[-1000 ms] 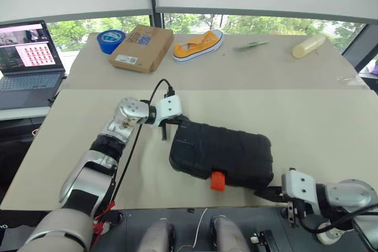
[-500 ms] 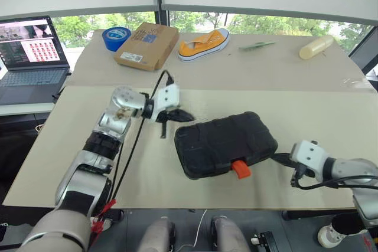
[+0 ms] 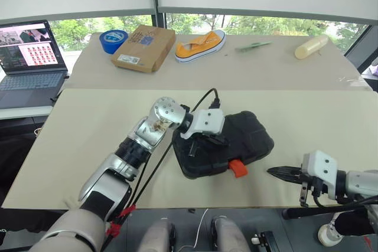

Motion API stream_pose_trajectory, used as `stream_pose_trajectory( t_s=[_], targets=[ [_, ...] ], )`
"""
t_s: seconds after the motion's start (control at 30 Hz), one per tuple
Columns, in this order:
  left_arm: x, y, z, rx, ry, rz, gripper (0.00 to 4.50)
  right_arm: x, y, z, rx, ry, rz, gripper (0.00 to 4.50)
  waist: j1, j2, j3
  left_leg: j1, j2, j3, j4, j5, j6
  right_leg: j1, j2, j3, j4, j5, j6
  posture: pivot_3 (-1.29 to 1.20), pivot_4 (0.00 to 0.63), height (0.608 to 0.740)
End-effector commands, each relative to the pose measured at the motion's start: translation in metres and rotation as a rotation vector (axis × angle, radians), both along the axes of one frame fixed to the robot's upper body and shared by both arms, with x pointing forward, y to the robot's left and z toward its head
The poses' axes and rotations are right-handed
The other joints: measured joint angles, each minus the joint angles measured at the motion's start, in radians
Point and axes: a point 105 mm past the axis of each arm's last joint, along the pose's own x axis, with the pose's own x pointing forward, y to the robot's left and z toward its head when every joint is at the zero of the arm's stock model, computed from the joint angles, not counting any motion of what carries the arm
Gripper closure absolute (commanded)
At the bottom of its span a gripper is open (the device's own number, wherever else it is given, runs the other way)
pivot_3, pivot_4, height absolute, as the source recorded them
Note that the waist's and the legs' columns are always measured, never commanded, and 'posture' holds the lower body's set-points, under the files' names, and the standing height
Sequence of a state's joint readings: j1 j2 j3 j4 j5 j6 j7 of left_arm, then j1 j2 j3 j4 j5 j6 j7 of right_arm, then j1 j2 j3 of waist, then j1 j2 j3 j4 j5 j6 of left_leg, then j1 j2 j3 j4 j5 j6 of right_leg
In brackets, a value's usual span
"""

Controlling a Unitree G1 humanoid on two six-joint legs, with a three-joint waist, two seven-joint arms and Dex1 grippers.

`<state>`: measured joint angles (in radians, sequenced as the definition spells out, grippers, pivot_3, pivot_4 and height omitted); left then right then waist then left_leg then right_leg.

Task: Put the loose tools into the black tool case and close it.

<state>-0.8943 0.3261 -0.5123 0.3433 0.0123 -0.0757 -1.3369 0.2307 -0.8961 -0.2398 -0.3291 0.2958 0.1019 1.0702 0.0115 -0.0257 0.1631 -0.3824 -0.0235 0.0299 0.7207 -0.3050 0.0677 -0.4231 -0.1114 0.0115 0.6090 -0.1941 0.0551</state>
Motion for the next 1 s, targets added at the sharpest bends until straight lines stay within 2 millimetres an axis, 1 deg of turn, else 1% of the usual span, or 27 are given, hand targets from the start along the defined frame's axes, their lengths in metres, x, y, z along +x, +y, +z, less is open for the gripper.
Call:
stream_pose_trajectory(
  t_s=[0.03,0.13,0.23,0.3,0.43,0.57,0.67,0.8,0.87,1.0],
  targets=[
    [0.006,0.034,-0.044,0.263,-0.111,-0.040,4.47,0.001,0.009,0.005,0.022,-0.039,-0.006,4.50,0.000,0.000,-0.002,0.001,0.000,0.000,0.000,0.000,0.000,0.001,0.000,0.000,-0.001,0.000,0.000,0.00,0.150,0.735],
    [0.007,0.041,-0.045,0.280,-0.095,-0.046,4.47,0.002,0.019,0.011,0.068,-0.051,0.000,4.50,0.000,0.000,-0.005,0.006,0.000,0.000,-0.001,0.000,0.000,0.006,0.000,0.001,-0.002,0.000,0.000,0.00,0.150,0.735],
    [0.008,0.037,-0.041,0.248,-0.094,-0.045,4.47,-0.002,0.032,0.017,0.113,-0.051,0.038,4.50,-0.001,0.000,-0.006,0.009,0.001,0.000,-0.001,0.000,0.001,0.008,0.000,0.001,-0.001,0.000,0.000,0.00,0.150,0.735],
    [0.008,0.033,-0.038,0.226,-0.094,-0.044,4.47,-0.002,0.041,0.025,0.178,-0.047,0.048,4.50,-0.001,0.000,-0.007,0.011,0.001,0.000,-0.001,-0.001,0.001,0.010,0.001,0.001,-0.001,0.000,-0.001,0.00,0.150,0.735],
    [0.009,0.029,-0.035,0.208,-0.096,-0.042,4.47,-0.001,0.054,0.035,0.250,-0.030,0.066,4.50,0.000,0.000,-0.007,0.013,0.002,0.000,-0.001,-0.001,0.001,0.013,0.001,0.000,-0.002,-0.001,-0.001,0.00,0.150,0.735],
    [0.010,0.028,-0.033,0.197,-0.100,-0.037,4.47,0.000,0.064,0.024,0.193,-0.008,0.104,4.50,0.001,0.000,-0.007,0.013,0.002,0.000,-0.001,-0.001,0.001,0.013,0.001,0.000,-0.002,-0.001,-0.001,0.00,0.150,0.735],
    [0.010,0.026,-0.031,0.186,-0.104,-0.037,4.47,0.002,0.065,0.007,0.103,0.014,0.120,4.50,0.001,0.000,-0.007,0.013,0.002,0.000,-0.001,-0.001,0.001,0.013,0.001,0.000,-0.002,-0.001,-0.001,0.00,0.150,0.735],
    [0.012,0.023,-0.026,0.167,-0.103,-0.030,4.47,-0.002,0.066,-0.009,0.035,0.042,0.154,4.50,0.002,0.000,-0.007,0.013,0.001,0.000,-0.001,-0.001,0.001,0.013,0.001,0.000,-0.002,-0.001,0.000,0.00,0.150,0.735],
    [0.013,0.023,-0.025,0.163,-0.108,-0.026,4.47,-0.002,0.066,-0.014,0.017,0.042,0.153,4.50,0.002,0.000,-0.007,0.013,0.001,0.000,-0.001,-0.001,0.001,0.013,0.000,0.000,-0.002,-0.001,0.000,0.00,0.150,0.735],
    [0.013,0.022,-0.024,0.158,-0.113,-0.027,4.47,0.005,0.065,-0.021,0.004,0.020,0.120,4.50,0.002,-0.001,-0.007,0.013,0.001,0.000,0.000,-0.001,0.001,0.014,0.000,0.000,-0.002,-0.001,0.000,0.00,0.150,0.735]
  ],
)
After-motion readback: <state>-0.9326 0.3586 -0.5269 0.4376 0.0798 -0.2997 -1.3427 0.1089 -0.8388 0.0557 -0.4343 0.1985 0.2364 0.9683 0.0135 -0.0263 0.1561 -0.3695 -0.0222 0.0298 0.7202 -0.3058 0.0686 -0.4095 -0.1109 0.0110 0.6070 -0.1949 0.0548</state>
